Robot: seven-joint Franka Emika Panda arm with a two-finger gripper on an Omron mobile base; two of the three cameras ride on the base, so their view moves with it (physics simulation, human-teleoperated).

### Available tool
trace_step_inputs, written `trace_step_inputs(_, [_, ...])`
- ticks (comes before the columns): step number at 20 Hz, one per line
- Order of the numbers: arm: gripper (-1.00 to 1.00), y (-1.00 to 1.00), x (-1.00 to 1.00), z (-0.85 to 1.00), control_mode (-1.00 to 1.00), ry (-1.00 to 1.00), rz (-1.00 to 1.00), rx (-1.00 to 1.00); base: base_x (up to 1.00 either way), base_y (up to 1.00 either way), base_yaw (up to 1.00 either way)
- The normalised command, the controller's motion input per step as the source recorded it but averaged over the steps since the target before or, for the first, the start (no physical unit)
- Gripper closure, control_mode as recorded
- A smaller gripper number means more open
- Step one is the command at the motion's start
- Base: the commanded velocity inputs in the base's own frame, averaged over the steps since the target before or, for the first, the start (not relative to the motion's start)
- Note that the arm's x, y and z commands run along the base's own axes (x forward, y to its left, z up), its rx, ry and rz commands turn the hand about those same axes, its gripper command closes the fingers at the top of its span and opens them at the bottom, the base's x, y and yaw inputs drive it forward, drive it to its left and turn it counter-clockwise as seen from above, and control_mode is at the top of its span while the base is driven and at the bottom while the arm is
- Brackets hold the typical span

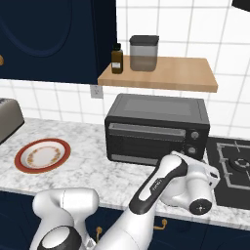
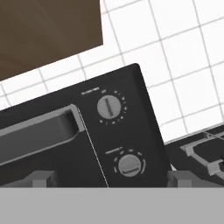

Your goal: Pick up the kebab skewer and baguette bread, and place them inside the toaster oven. Close the toaster oven door and start by setting the timer.

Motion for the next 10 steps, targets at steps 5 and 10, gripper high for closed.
trace_step_inputs(5, [-1.0,0.0,0.0,0.0,-1.0,0.0,-0.02,0.14,0.0,0.0,0.0])
trace_step_inputs(10, [-1.0,0.0,0.0,0.0,-1.0,0.0,-0.01,0.11,0.0,0.0,0.0])
